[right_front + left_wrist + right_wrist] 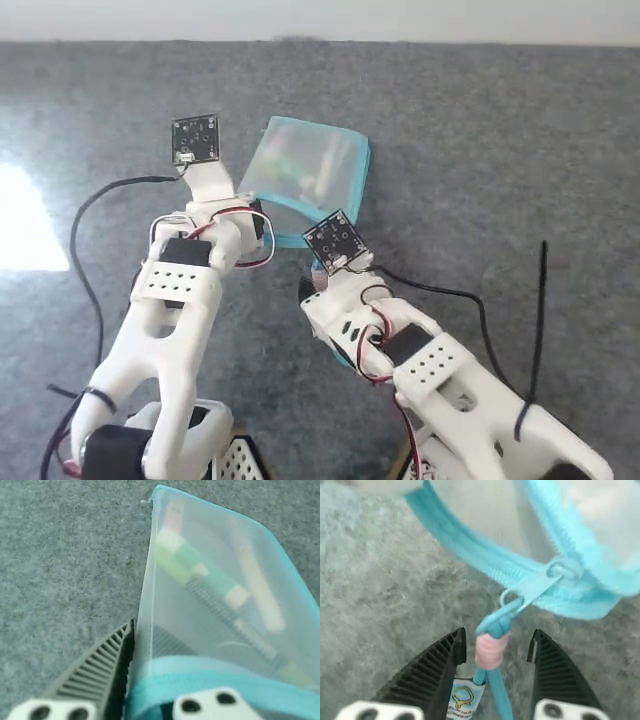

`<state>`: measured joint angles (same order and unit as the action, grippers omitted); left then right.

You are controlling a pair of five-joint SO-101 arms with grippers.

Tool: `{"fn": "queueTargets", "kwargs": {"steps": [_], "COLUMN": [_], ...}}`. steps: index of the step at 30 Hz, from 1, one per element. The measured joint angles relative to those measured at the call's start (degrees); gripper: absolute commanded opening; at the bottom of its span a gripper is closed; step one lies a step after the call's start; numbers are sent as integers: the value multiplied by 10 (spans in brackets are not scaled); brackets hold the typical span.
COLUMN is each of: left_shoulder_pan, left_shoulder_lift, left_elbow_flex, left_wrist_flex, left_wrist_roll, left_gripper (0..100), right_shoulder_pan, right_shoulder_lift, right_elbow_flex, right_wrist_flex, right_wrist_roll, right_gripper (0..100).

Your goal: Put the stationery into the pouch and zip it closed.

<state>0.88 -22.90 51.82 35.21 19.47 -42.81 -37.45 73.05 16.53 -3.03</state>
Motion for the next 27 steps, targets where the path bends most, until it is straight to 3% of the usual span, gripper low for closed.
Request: {"fn": "queueTargets", "kwargs": {"steps": [3, 9, 16, 22, 27], "left_shoulder_pan": [0, 0, 0, 0, 18], "left_shoulder_lift": [0, 0, 0, 0, 0], "left_elbow_flex": [0, 0, 0, 0, 0], "left_wrist_flex": [0, 0, 0, 0, 0], "left_wrist_roll": [0, 0, 0, -2, -3], "left_gripper": [12, 12, 12, 12, 12], "right_shoulder_pan": [0, 0, 47, 71, 76], "right_shoulder_lift": [33, 44, 40, -90, -154], "right_elbow_flex": [-11, -16, -16, -108, -281], "right_wrist_flex": [-1, -1, 19, 230, 431], "right_wrist_roll": [0, 0, 24, 28, 87], "right_gripper": [185, 7, 7, 7, 6]}}
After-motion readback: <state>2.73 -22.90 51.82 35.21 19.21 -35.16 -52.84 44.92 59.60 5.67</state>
